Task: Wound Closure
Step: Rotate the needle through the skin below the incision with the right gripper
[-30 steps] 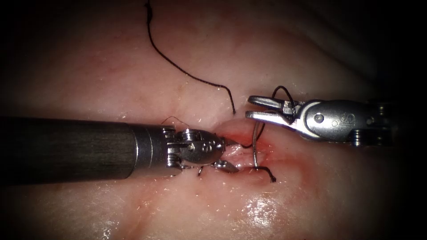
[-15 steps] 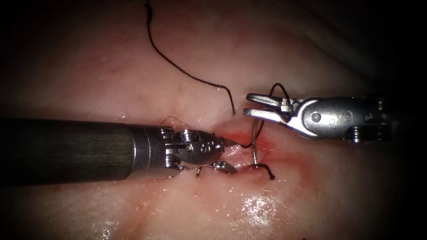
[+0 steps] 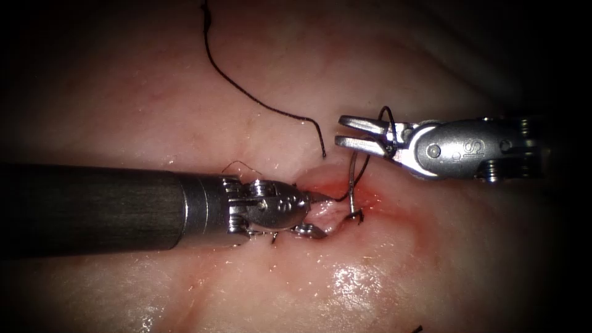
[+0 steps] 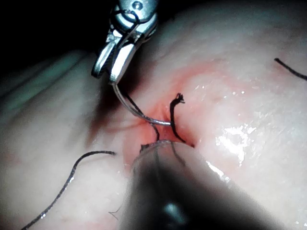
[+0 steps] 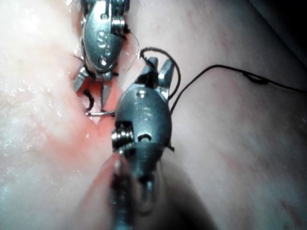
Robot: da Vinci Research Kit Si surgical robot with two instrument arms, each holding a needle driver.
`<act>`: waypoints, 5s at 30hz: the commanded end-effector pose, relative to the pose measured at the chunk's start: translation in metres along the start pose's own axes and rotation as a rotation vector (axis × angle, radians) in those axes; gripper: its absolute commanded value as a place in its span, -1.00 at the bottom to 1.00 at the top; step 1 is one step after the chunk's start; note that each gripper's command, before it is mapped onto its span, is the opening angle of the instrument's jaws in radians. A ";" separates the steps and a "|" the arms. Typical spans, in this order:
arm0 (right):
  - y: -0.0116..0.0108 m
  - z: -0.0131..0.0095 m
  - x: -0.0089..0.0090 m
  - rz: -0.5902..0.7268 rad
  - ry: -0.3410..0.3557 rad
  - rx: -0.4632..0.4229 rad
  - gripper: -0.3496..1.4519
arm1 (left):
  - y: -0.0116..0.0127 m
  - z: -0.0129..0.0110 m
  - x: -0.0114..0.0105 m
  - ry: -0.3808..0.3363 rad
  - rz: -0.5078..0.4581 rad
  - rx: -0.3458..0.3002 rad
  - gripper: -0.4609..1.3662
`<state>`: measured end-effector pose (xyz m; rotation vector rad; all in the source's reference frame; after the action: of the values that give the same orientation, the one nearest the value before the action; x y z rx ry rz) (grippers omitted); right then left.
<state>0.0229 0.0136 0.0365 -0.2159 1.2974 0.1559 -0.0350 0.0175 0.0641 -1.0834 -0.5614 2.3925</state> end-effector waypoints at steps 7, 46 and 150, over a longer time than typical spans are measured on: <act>0.0010 -0.0002 0.0018 -0.035 0.022 -0.053 -1.00 | 0.0000 0.0001 0.0000 0.000 0.000 0.006 0.22; -0.0001 0.0021 0.0038 -0.205 0.026 -0.127 -1.00 | 0.0002 0.0000 0.0003 0.004 -0.009 0.009 0.28; -0.0018 0.0018 -0.0007 0.053 -0.092 -0.177 -1.00 | 0.0065 -0.0048 -0.0013 0.201 0.079 0.168 -0.88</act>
<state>0.0248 0.0125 0.0379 -0.3207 1.1981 0.3224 -0.0319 0.0122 0.0586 -1.2667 -0.2371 2.3123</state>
